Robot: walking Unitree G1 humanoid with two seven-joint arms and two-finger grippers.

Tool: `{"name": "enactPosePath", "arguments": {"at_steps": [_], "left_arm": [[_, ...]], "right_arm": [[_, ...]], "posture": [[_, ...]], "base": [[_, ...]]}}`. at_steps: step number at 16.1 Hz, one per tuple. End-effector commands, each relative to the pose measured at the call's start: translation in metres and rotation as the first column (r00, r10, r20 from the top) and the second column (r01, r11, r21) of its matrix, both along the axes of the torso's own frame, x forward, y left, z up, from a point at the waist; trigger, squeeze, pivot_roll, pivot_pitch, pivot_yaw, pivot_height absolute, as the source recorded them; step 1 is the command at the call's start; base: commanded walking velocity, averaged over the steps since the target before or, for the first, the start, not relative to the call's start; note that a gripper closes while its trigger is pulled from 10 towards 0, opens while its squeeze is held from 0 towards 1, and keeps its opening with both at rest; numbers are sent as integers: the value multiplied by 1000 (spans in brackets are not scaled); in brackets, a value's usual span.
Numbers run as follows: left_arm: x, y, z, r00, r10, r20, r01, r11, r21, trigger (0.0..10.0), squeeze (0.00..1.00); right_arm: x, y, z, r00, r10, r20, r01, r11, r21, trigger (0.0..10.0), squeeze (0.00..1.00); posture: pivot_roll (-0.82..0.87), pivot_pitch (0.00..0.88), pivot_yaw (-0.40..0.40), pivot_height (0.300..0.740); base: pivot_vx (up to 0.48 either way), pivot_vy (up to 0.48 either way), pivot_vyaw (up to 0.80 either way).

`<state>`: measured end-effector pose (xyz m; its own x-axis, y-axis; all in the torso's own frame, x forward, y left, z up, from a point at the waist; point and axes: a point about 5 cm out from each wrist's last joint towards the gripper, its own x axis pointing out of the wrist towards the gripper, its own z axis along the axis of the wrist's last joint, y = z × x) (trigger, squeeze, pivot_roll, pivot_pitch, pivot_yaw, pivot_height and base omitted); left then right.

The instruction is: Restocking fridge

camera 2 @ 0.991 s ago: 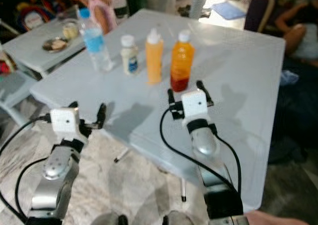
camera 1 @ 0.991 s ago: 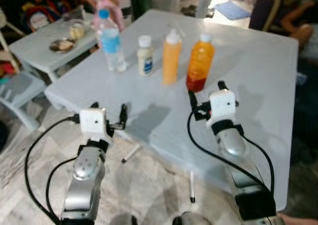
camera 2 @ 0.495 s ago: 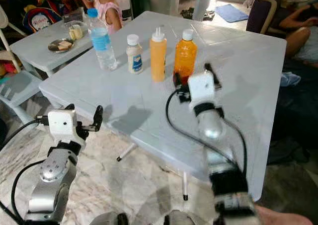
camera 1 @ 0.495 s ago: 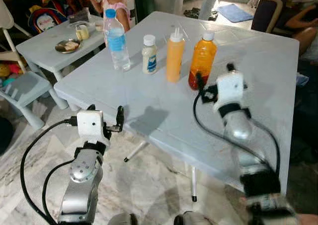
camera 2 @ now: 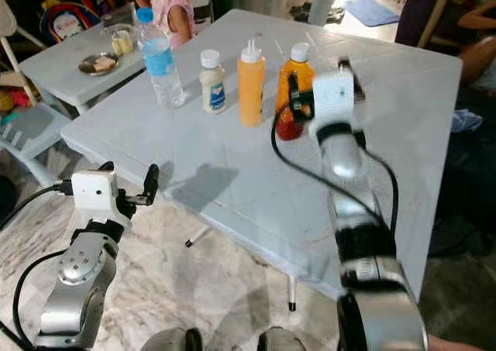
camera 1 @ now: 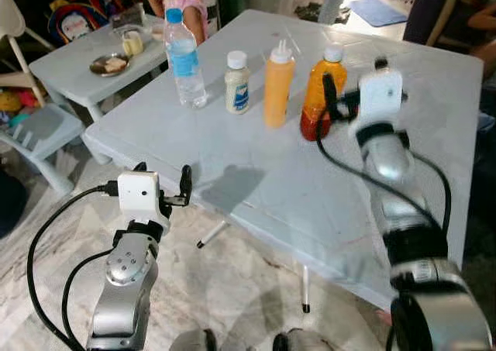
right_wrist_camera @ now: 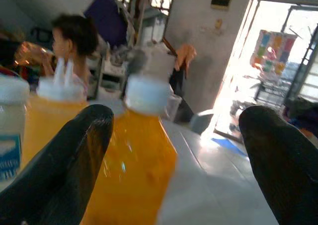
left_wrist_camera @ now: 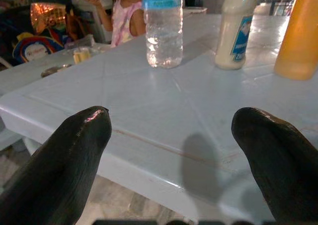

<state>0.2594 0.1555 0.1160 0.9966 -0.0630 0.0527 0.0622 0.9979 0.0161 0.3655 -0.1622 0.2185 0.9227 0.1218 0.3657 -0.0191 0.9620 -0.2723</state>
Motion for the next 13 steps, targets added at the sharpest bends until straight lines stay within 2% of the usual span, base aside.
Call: {"name": "enactPosePath", "arguments": {"at_steps": [1,4,9,13], "left_arm": [[-3,2,1,1000,2,-2,-2,1000,19,10000,0],[-5,-3,0,1000,-12,-10,12,1000,15,10000,0],[-5,-3,1,1000,-15,-9,15,1000,15,10000,0],[-4,-3,2,1000,-16,-9,16,1000,19,10000,0]], "right_arm": [[2,1,3,1000,16,1,-16,1000,14,10000,0],[8,8,10,999,46,15,-46,999,-1,10000,0],[21,10,22,999,39,0,-39,999,21,10000,0],[29,11,23,998,39,-47,-36,997,61,10000,0]], "posture": [[-18,108,63,740],[-16,110,63,740],[-7,110,64,740],[-7,112,65,740]], "base": [[0,0,0],[0,0,0],[0,0,0],[0,0,0]]}}
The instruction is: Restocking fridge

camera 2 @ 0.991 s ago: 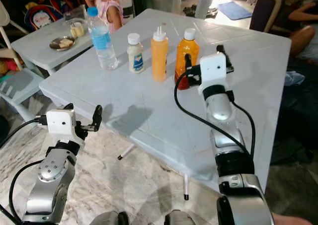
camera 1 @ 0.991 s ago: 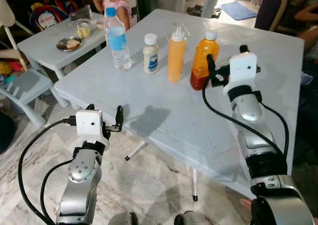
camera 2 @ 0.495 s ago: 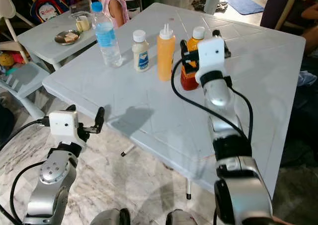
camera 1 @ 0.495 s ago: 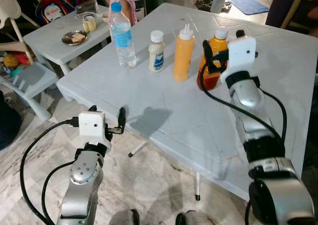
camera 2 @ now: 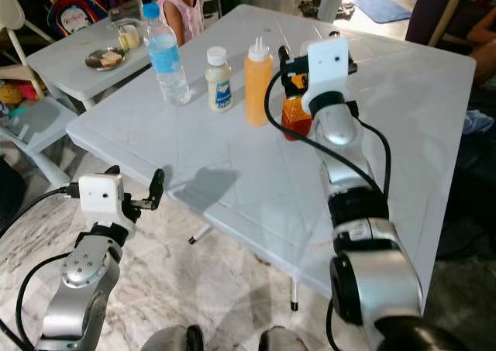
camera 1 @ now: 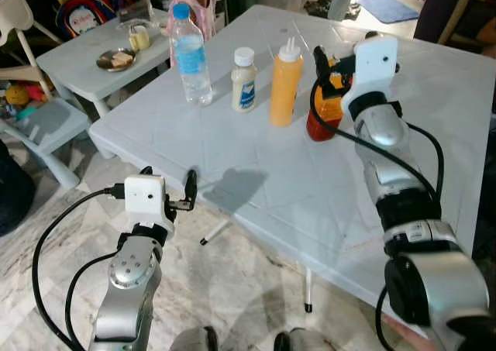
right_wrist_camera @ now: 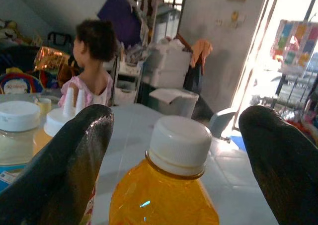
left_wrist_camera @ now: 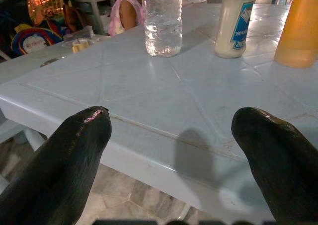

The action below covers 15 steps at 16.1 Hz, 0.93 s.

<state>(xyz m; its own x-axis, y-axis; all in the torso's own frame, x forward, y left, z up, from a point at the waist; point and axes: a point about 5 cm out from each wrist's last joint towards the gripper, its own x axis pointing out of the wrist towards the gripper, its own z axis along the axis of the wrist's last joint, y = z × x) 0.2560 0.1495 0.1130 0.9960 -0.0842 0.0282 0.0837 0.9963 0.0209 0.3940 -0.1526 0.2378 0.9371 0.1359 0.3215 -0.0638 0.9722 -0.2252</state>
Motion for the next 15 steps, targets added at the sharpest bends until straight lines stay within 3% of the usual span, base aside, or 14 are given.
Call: {"name": "enactPosePath", "arguments": {"at_steps": [1,2,3,15], "left_arm": [[0,2,5,1000,3,14,-4,1000,13,10000,0],[-1,2,5,1000,3,13,-3,1000,13,10000,0],[-1,2,5,1000,1,12,-1,1000,15,10000,0],[0,1,6,1000,-6,11,5,1000,26,10000,0]], "right_arm": [[4,1,3,1000,2,-22,-2,1000,30,10000,0],[5,0,4,1000,6,-20,-6,1000,27,8314,0],[7,1,6,1000,11,-27,-11,1000,26,0,0],[13,-5,1,998,-10,-57,10,1000,-1,0,0]], "posture": [[-6,112,64,740],[-5,114,65,740],[-3,115,65,740],[1,112,68,740]], "base": [[0,0,0],[0,0,0],[0,0,0],[0,0,0]]}}
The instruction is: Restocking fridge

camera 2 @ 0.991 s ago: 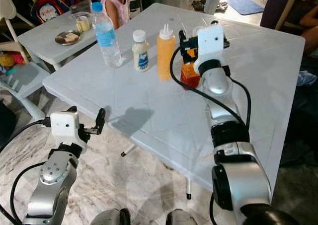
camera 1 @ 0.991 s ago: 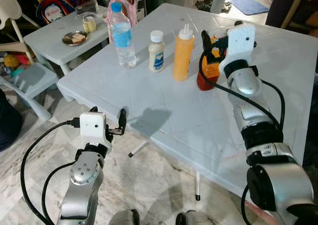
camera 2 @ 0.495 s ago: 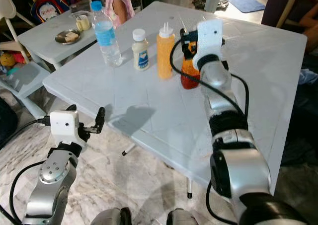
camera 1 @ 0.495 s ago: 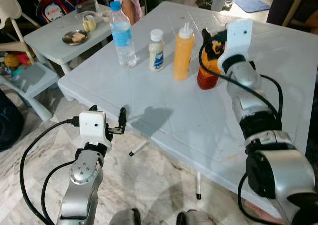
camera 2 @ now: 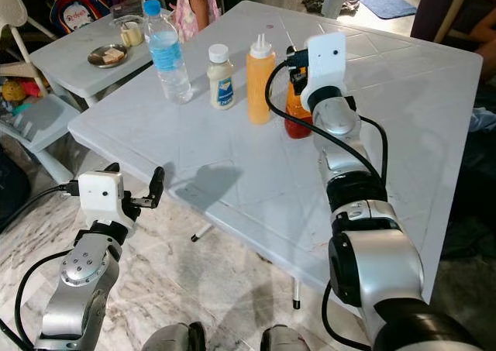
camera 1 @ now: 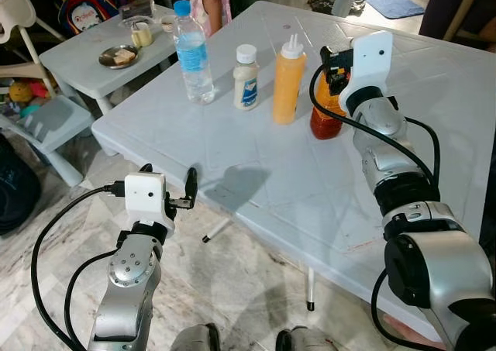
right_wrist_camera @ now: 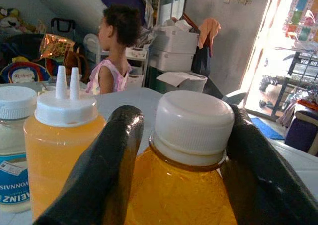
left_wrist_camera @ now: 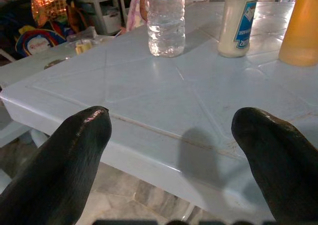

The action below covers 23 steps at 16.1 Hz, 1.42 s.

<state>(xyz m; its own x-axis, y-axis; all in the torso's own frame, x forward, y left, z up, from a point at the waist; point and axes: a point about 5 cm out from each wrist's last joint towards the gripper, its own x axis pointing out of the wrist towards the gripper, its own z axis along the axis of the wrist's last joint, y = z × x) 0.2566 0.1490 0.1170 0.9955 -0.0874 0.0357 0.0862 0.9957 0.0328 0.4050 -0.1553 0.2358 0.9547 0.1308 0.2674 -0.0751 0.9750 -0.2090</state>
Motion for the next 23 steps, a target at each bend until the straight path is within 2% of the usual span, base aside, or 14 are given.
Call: {"name": "enactPosePath", "arguments": {"at_steps": [1,3,5,6,8,9,10,11,12,15,17,20,22,23], "left_arm": [[-1,1,2,1000,-4,4,4,1000,16,10000,0],[1,0,3,1000,-2,5,2,1000,14,10000,0],[0,0,0,1000,-6,-10,7,1000,19,10000,0],[-1,1,-1,1000,-6,-14,6,1000,21,10000,0],[-1,-1,-5,999,4,-32,-4,1000,16,10000,0],[-1,-3,-7,999,1,-48,0,1000,4,10000,0],[0,-3,-9,997,28,-69,-27,1000,9,10000,0],[0,-2,-9,996,44,-77,-44,999,-2,10000,0],[1,-1,-10,996,39,-81,-41,999,-17,10000,0],[5,5,-7,995,51,-81,-54,998,-35,10000,0],[6,6,-7,995,57,-83,-59,998,-30,10000,0],[6,0,-9,995,40,-87,-43,999,-24,10000,0],[5,-2,-9,996,35,-87,-37,999,-28,10000,0],[6,-2,-9,996,34,-87,-36,999,-29,10000,0]], "right_arm": [[2,-2,3,1000,-13,1,13,1000,-17,0,0],[1,0,1,1000,-12,3,12,1000,-27,0,0],[0,2,8,999,-16,29,17,999,-34,0,0],[-2,8,17,998,-4,61,7,999,-49,0,0],[-7,18,13,998,33,52,-30,998,-51,0,0],[-11,23,4,998,61,28,-59,997,-55,118,0],[-18,29,-8,996,90,-3,-90,995,-40,2196,0],[-21,30,-12,995,97,-15,-97,995,-25,3255,0],[-30,33,-23,989,139,-51,-137,990,41,10000,0],[-49,39,-47,982,150,-113,-142,987,78,10000,0],[-58,45,-45,977,187,-100,-175,978,117,10000,0],[-67,50,-40,976,204,-76,-194,973,123,10000,0],[-70,48,-41,976,193,-101,-163,955,247,10000,0],[-70,45,-43,975,191,-116,-154,952,265,10000,0]], "posture": [[2,112,67,740],[1,109,65,740],[8,102,61,740],[4,97,59,740],[-5,82,50,740],[-6,79,48,740],[-6,78,45,740],[-6,78,45,740],[-4,72,36,740],[0,72,32,740],[-2,72,33,740],[-12,70,37,740],[-12,70,37,740],[-12,69,34,740]], "base": [[0,0,0],[0,0,0],[0,0,0],[0,0,0],[0,0,0],[0,0,0],[0,0,0],[0,0,0],[0,0,0],[0,0,0],[0,0,0],[0,343,0],[0,405,0],[0,405,0]]}}
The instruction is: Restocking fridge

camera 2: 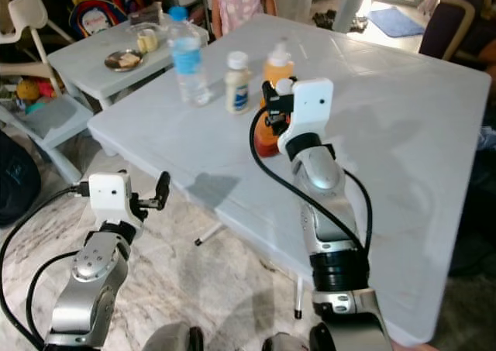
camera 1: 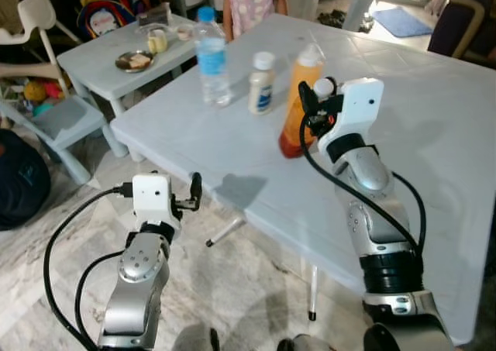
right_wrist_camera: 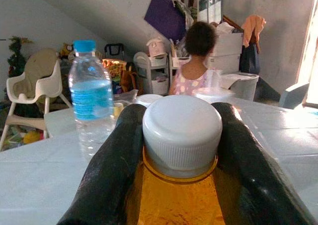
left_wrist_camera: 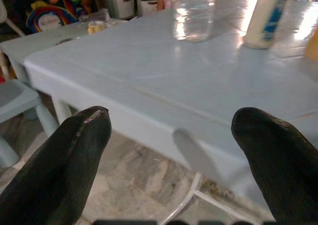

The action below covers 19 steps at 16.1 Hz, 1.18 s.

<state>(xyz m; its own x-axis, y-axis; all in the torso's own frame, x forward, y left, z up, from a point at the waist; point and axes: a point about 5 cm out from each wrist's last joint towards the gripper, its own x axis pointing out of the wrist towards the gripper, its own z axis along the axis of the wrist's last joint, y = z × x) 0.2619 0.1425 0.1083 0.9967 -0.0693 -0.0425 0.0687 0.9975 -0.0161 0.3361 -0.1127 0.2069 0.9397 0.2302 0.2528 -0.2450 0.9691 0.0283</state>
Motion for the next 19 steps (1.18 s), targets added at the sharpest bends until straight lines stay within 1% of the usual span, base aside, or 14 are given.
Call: {"name": "enactPosePath", "arguments": {"at_steps": [1,2,3,4,5,6,7,8,10,11,14,16,17,19], "left_arm": [[0,4,0,1000,16,-4,-16,1000,13,10000,0],[0,5,-1,1000,16,-4,-16,1000,16,10000,0],[1,4,0,1000,14,-2,-14,1000,18,10000,0],[1,4,0,1000,11,-1,-11,1000,20,10000,0],[1,3,0,1000,10,0,-10,1000,19,10000,0],[2,3,0,1000,8,1,-8,1000,19,10000,0],[1,3,0,1000,8,1,-8,1000,19,10000,0],[1,2,-1,1000,6,-6,-6,1000,18,10000,0],[1,2,-3,1000,2,-8,-2,1000,23,10000,0],[0,1,-4,1000,1,-10,-1,1000,24,10000,0],[1,3,-3,1000,3,-8,-3,1000,27,10000,0],[2,3,-2,1000,1,-1,-1,999,34,10000,0],[2,2,-1,1000,-9,8,9,998,64,10000,0],[2,1,-2,1000,-10,11,9,998,55,10000,0]], "right_arm": [[-1,1,-16,996,16,-92,-13,1000,25,10000,0],[-1,0,-18,994,5,-105,-3,1000,17,10000,0],[1,-1,-21,990,-62,-124,58,998,-36,10000,0],[2,0,-21,988,-90,-128,85,995,-44,10000,0],[2,3,-20,991,-70,-109,63,996,-67,10000,0],[0,6,-20,996,-27,-87,22,999,-50,10000,0],[-1,5,-21,996,-37,-84,33,998,-51,10000,0],[-1,2,-26,992,-57,-113,48,995,-83,10000,0],[0,-3,-32,986,-66,-153,56,996,-66,10000,0],[-1,-8,-36,984,-64,-168,64,998,-5,10000,0],[-4,-4,-39,986,-22,-167,22,1000,-2,10000,0],[-8,4,-39,987,35,-155,-36,999,-8,10000,0],[-10,8,-40,984,71,-162,-69,998,13,10000,0],[-14,15,-40,979,134,-151,-130,991,32,10000,0]], "posture": [[-12,69,34,740],[-13,66,34,740],[-13,66,34,740],[-13,66,34,740],[-16,65,34,740],[-18,63,33,740],[-18,64,33,740],[-20,64,32,740],[-23,63,32,740],[-23,63,32,740],[-22,64,36,740],[-20,64,38,740],[-19,64,39,740],[-18,63,41,740]], "base": [[0,405,0],[0,431,0],[0,341,0],[0,349,0],[0,349,0],[0,480,0],[0,480,0],[0,480,0],[0,480,0],[0,480,0],[0,480,0],[0,411,800],[0,0,800],[0,0,797]]}}
